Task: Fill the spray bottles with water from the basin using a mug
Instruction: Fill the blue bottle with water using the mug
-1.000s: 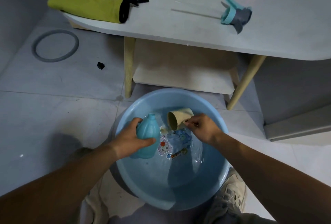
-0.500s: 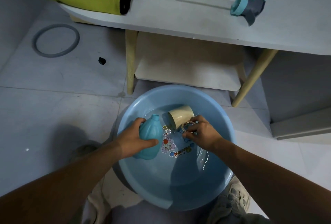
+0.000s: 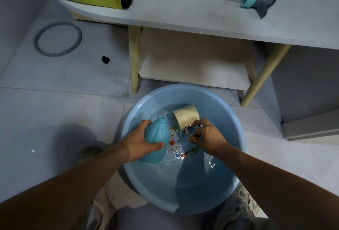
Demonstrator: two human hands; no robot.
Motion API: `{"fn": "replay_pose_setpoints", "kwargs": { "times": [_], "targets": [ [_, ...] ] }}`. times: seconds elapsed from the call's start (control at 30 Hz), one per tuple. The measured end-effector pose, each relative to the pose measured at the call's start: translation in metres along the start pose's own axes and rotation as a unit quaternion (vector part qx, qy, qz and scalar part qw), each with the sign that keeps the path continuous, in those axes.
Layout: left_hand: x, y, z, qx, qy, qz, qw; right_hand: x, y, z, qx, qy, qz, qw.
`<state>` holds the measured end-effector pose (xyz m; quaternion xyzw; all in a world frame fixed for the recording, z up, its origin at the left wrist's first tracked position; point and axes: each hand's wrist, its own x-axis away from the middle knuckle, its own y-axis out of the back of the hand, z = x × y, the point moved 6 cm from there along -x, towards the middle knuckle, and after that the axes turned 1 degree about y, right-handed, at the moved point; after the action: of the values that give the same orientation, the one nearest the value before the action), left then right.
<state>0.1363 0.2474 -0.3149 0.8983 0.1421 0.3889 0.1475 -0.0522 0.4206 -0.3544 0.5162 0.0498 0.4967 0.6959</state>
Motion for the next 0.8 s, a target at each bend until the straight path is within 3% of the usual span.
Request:
{"fn": "replay_pose_setpoints", "kwargs": {
  "times": [0.23, 0.33, 0.43, 0.53, 0.67, 0.8],
  "targets": [
    [0.002, 0.003, -0.002, 0.017, -0.012, -0.019, 1.0, 0.0, -0.007, 0.002, -0.022, 0.026, -0.007, 0.999],
    [0.006, 0.006, -0.006, 0.019, -0.021, -0.034, 0.999, 0.002, -0.004, 0.004, -0.119, 0.011, -0.032, 0.992],
    [0.011, 0.008, -0.008, 0.027, -0.036, -0.044, 0.998, 0.005, -0.003, 0.005, -0.342, -0.047, -0.029, 0.938],
    [0.017, 0.009, -0.012, 0.034, -0.053, -0.054, 0.997, 0.012, 0.001, 0.009, -0.485, -0.068, -0.012, 0.872],
    [0.028, 0.011, -0.019, 0.05, -0.081, -0.055, 0.994, 0.02, 0.015, 0.016, -0.583, -0.064, -0.016, 0.809],
    [0.038, 0.016, -0.03, 0.046, -0.103, -0.062, 0.992, 0.032, 0.049, 0.028, -0.607, -0.036, -0.014, 0.794]
  ]
}}
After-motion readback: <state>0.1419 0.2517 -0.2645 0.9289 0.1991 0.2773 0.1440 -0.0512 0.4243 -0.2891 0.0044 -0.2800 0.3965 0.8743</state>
